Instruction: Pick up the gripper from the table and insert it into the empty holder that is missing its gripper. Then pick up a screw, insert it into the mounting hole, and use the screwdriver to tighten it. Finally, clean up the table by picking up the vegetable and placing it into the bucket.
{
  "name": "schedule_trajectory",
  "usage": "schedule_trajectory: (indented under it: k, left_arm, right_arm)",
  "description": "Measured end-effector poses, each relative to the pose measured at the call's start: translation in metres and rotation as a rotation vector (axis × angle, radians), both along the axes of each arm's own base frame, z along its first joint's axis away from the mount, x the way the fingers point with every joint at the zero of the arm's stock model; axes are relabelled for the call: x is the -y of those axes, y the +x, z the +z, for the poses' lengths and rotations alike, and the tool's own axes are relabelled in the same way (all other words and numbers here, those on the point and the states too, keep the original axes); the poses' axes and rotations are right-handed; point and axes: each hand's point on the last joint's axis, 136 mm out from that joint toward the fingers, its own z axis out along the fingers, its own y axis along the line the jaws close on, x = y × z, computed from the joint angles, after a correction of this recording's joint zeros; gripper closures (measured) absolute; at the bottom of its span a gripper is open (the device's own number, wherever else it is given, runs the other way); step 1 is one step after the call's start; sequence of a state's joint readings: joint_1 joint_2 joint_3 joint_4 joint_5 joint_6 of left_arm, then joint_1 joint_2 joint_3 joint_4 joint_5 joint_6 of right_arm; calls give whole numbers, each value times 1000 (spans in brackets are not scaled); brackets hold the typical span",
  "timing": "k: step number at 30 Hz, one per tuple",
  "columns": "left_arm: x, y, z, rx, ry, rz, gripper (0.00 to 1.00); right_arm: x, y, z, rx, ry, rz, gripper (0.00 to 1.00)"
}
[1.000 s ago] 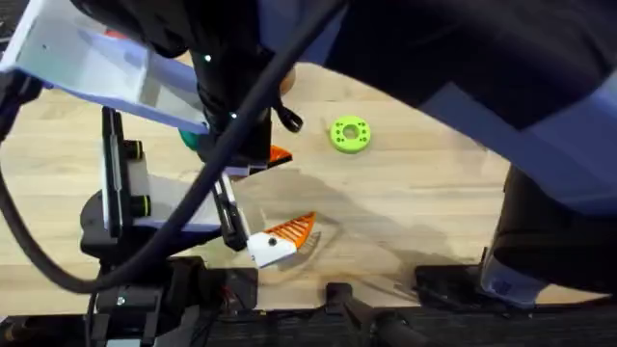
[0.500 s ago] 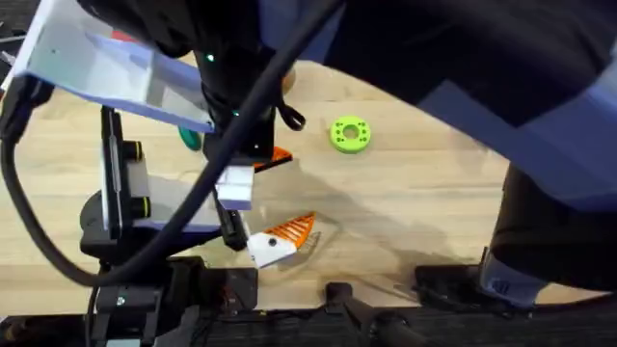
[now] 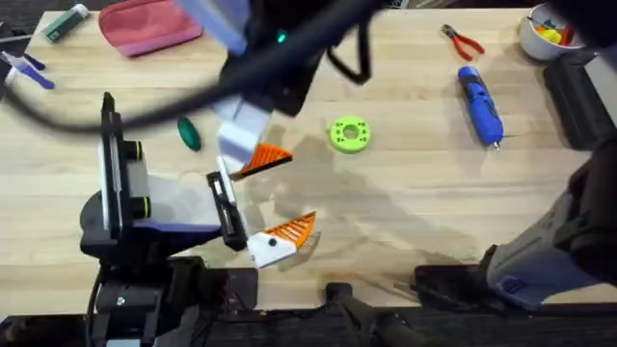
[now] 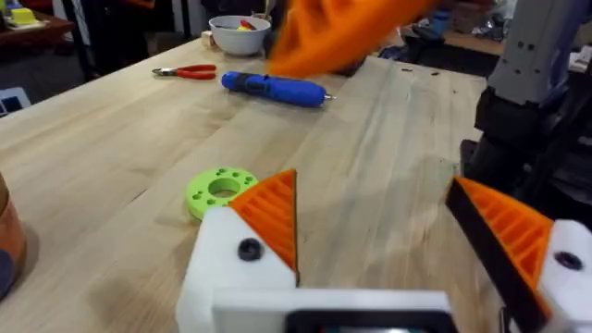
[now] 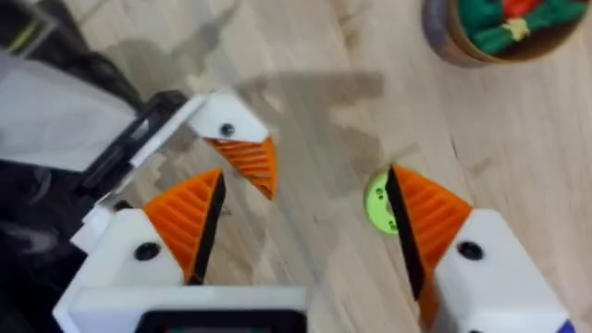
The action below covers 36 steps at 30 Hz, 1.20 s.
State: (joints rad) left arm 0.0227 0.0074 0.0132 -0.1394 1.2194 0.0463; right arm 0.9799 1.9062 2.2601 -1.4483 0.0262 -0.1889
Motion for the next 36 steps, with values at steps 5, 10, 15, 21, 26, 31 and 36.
schedule_trajectory:
  k: [5, 10, 15, 21, 26, 31, 36]
  left_arm:
    - [0, 0, 0, 0, 0, 0, 16]
    - [0, 0, 0, 0, 0, 0, 15]
    - [0, 0, 0, 0, 0, 0, 15]
    - [0, 0, 0, 0, 0, 0, 15]
    - [0, 0, 0, 0, 0, 0, 15]
    - [0, 0, 0, 0, 0, 0, 15]
    - [0, 0, 0, 0, 0, 0, 14]
  right_arm:
    - [16, 17, 7, 4, 19, -109, 8]
    - [33, 21, 4, -7, 17, -169, 8]
    - [60, 21, -2, -14, 40, -257, 8]
    - [122, 26, -15, -22, 98, -489, 8]
    - [177, 27, -31, -34, 125, -703, 8]
    - [239, 35, -51, -51, 128, -951, 8]
    - [272, 41, -63, -67, 113, -1080, 8]
